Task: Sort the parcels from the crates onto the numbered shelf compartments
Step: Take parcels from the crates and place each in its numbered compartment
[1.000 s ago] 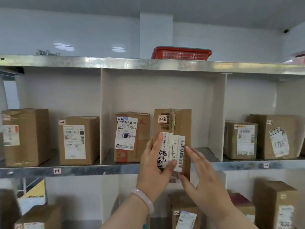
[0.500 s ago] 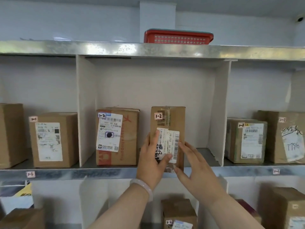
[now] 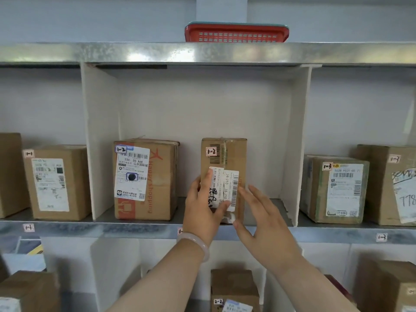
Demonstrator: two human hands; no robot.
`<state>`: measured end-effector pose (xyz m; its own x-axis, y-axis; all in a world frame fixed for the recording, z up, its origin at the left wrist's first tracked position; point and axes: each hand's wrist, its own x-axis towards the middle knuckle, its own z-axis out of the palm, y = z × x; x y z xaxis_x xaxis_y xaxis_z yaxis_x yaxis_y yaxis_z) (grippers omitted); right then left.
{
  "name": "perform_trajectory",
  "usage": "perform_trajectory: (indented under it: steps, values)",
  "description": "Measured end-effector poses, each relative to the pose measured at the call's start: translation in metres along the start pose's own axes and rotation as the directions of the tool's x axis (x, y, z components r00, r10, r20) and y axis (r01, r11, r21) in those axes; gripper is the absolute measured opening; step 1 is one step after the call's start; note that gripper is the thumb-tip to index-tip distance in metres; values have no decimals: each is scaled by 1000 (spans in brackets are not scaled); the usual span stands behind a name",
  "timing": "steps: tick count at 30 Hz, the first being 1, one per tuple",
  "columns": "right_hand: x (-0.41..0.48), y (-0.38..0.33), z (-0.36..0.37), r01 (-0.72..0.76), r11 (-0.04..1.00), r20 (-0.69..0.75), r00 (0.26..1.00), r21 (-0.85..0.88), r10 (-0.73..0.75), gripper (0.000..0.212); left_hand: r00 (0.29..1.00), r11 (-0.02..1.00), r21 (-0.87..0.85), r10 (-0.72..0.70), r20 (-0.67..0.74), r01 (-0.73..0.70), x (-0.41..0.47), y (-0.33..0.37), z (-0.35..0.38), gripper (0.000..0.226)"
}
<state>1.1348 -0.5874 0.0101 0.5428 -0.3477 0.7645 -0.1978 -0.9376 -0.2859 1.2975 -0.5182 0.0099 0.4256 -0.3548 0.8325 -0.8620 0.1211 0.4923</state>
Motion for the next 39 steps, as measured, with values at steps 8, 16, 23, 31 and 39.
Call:
perform_trajectory:
  steps: [8, 16, 23, 31, 39]
  values:
    - [-3, 0, 5, 152, 987, -52, 987, 56, -149, 65, 1000, 983, 184, -20, -11, 22, -16, 8, -22, 86]
    - [-30, -89, 71, 348, 884, 151, 900, 311, -408, 61, 984, 732, 658, -130, -123, 179, -124, 6, -153, 68]
    - [-95, -200, 126, 399, 732, 295, 728, 552, -619, 68, 943, 361, 879, -231, -240, 312, -234, 39, -293, 60]
    - [-192, -377, 118, 461, 441, 217, 460, 770, -861, 72, 811, 8, 855, -322, -488, 518, -377, 147, -433, 61]
    - [-351, -557, 45, 395, 183, 96, 229, 900, -969, 72, 594, -288, 681, -337, -730, 673, -533, 307, -554, 61]
